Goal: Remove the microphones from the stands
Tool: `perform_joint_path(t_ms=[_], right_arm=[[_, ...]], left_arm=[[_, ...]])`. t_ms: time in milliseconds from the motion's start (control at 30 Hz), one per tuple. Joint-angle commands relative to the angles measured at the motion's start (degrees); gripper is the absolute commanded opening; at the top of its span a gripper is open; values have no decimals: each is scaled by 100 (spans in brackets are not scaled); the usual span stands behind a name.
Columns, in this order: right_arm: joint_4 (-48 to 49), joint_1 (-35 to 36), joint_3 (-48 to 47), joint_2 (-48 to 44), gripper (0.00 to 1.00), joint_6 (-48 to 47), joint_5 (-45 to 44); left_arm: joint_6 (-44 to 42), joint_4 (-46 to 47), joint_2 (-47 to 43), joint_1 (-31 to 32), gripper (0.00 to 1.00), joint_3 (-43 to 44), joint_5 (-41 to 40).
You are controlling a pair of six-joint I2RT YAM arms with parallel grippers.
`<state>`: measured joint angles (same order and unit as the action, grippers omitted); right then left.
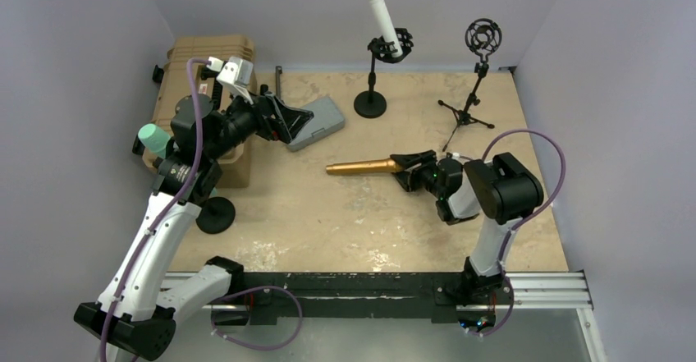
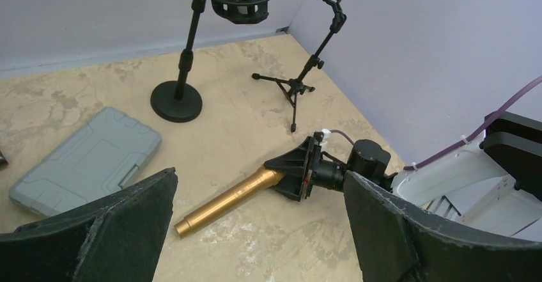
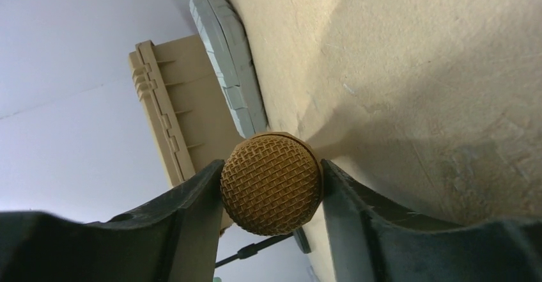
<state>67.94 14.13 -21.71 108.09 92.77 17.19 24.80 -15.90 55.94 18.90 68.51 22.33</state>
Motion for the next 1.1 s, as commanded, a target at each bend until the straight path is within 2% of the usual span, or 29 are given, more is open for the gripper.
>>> perform_joint_path(t_ms=[0, 100, 167, 367, 533, 600, 700, 900, 1067], right_arm=[[-461, -4, -30, -304, 58, -539, -246], [-772, -3, -25, -470, 72, -682, -312], [-949, 0, -66, -604, 77, -786, -330], [-2522, 0, -243, -1467, 86, -1542, -678], [-3037, -15, 36, -2292, 87, -1952, -822], [-3400, -14, 21, -2636, 87, -2408, -858], [-4161, -12, -150, -3218, 82, -3583, -1074], [-5981, -57, -737, -4713, 83, -5984, -2285], [-6593, -516, -1503, -5391, 84, -7077, -2986]], left_arm=[[12, 201, -29, 52, 100, -40, 53], [0, 193, -55, 58, 100, -30, 36], [-1, 184, -66, 62, 100, -30, 28], [-29, 194, -104, 62, 100, -26, 63], [-27, 202, -127, 70, 100, -30, 72], [-28, 201, -143, 78, 100, -27, 73], [-43, 193, -154, 96, 100, -25, 57], [-29, 193, -136, 123, 100, -22, 74], [11, 207, -124, 132, 100, -9, 120]])
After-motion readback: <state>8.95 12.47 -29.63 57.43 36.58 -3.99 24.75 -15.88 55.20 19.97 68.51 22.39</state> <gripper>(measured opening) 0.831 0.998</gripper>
